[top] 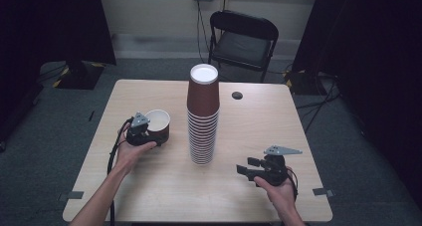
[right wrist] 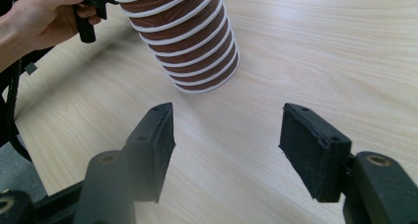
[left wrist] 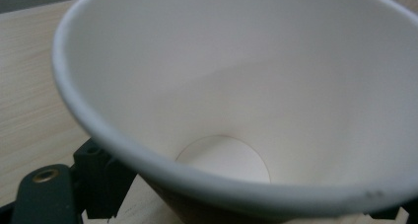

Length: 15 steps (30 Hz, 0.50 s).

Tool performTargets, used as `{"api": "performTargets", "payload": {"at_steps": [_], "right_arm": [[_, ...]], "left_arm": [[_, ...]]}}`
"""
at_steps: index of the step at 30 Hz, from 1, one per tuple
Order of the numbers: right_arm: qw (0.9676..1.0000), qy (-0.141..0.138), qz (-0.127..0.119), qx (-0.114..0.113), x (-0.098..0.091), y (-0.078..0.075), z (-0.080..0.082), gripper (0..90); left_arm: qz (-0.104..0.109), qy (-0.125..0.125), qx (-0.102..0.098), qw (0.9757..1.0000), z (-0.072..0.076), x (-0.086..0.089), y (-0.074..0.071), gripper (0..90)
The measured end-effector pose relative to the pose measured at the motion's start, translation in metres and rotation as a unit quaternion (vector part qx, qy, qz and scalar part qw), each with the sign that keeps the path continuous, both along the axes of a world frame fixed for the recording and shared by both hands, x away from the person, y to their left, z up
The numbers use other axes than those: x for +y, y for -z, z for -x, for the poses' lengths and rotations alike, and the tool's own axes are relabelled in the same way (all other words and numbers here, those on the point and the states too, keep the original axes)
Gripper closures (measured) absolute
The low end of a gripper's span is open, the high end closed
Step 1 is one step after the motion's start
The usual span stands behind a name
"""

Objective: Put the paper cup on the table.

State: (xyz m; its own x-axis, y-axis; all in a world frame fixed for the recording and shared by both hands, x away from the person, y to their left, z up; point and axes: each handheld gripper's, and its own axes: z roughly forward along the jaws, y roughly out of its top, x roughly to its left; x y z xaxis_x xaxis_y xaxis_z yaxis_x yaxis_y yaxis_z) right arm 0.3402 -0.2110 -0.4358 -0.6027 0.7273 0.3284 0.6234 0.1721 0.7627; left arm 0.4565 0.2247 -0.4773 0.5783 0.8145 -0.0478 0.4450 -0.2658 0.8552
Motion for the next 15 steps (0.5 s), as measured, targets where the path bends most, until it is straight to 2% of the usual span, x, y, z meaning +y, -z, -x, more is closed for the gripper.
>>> {"api": "performTargets", "payload": {"at_steps": [1, 2, 3, 4, 9, 12, 13, 15], "right_arm": [[1.0000, 0.000, 0.000, 0.000, 0.000, 0.000, 0.000, 38.0], [1.0000, -0.004, 0.000, -0.001, 0.000, 0.000, 0.000, 40.4], [1.0000, -0.004, 0.000, -0.001, 0.000, 0.000, 0.000, 40.4], [1.0000, -0.004, -0.001, -0.003, 0.001, -0.001, 0.001, 39.8], [1.0000, 0.000, -0.001, -0.001, 0.000, 0.000, 0.000, 38.3], [1.0000, 0.001, 0.000, -0.004, 0.000, -0.001, 0.000, 37.9], [1.0000, 0.001, 0.000, -0.005, 0.000, -0.001, 0.000, 37.8], [1.0000, 0.002, -0.001, -0.004, -0.001, -0.001, 0.000, 37.7]], "left_arm": [[0.000, 0.000, 0.000, 1.0000, 0.000, 0.000, 0.000, 14.5], [-0.014, 0.007, 0.002, 0.9999, 0.001, 0.002, 0.003, 15.2], [-0.014, 0.007, 0.002, 0.9999, 0.001, 0.002, 0.003, 15.5], [-0.028, 0.004, 0.011, 0.9995, 0.002, 0.003, 0.006, 15.6], [-0.019, -0.001, 0.020, 0.9996, 0.003, 0.005, 0.007, 15.5], [-0.035, 0.006, 0.027, 0.9990, 0.005, 0.007, 0.008, 15.6], [-0.033, 0.006, 0.035, 0.9988, 0.006, 0.008, 0.008, 15.6], [-0.029, 0.004, 0.031, 0.9991, 0.008, 0.010, 0.007, 16.0]]}}
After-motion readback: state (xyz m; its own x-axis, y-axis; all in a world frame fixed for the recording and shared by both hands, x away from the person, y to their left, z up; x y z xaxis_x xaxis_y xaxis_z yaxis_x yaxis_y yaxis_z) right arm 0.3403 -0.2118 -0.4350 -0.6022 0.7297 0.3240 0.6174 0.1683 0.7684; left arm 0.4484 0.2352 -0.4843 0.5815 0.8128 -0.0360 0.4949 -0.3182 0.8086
